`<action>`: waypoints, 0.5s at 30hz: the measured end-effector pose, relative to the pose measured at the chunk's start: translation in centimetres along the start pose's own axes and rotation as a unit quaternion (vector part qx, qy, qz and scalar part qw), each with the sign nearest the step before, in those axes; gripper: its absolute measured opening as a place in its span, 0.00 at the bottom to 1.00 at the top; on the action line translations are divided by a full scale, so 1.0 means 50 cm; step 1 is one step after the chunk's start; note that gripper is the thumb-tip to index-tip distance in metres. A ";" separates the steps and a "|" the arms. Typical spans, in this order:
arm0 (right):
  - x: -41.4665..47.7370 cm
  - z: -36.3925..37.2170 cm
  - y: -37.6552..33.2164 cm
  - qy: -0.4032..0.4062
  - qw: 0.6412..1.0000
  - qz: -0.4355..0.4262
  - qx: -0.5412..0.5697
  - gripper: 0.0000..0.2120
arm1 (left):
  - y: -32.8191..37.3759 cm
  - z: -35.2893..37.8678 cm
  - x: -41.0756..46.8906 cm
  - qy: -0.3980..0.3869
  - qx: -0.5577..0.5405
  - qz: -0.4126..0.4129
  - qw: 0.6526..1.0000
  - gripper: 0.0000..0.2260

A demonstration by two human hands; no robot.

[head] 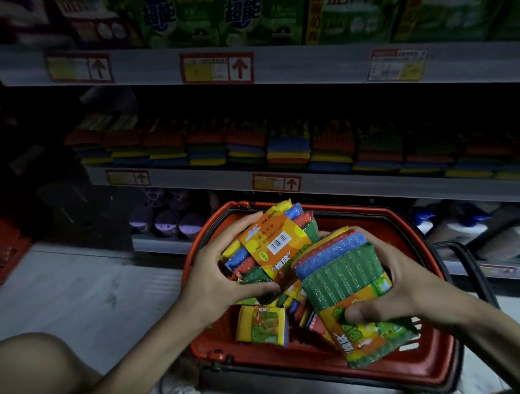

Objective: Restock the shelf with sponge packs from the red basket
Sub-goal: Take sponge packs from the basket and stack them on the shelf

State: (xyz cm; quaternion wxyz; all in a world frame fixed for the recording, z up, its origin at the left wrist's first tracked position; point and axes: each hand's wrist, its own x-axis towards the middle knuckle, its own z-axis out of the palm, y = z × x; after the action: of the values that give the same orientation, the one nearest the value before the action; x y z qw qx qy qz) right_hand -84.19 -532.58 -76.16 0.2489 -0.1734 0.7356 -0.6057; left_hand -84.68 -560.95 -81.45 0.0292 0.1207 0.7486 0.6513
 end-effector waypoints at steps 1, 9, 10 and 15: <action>0.000 0.001 -0.001 0.001 1.000 0.001 0.005 0.34 | -0.001 0.000 0.001 0.003 -0.002 0.002 1.000 0.42; 0.006 -0.011 0.000 -0.012 0.998 0.042 0.046 0.34 | -0.003 -0.010 -0.005 0.034 -0.060 -0.047 0.996 0.38; 0.008 -0.008 -0.003 0.000 0.996 0.045 0.074 0.35 | -0.005 -0.017 -0.005 0.047 -0.072 -0.055 0.995 0.37; 0.036 0.028 -0.031 0.099 0.995 0.005 0.009 0.44 | -0.005 -0.062 -0.011 0.149 -0.188 -0.115 0.964 0.35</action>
State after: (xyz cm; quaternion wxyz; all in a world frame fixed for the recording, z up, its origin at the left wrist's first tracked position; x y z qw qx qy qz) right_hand -84.92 -535.05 -75.15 0.1795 -0.1066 0.7519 -0.6254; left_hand -84.81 -564.08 -81.29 0.0136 -0.0724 0.6174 0.7832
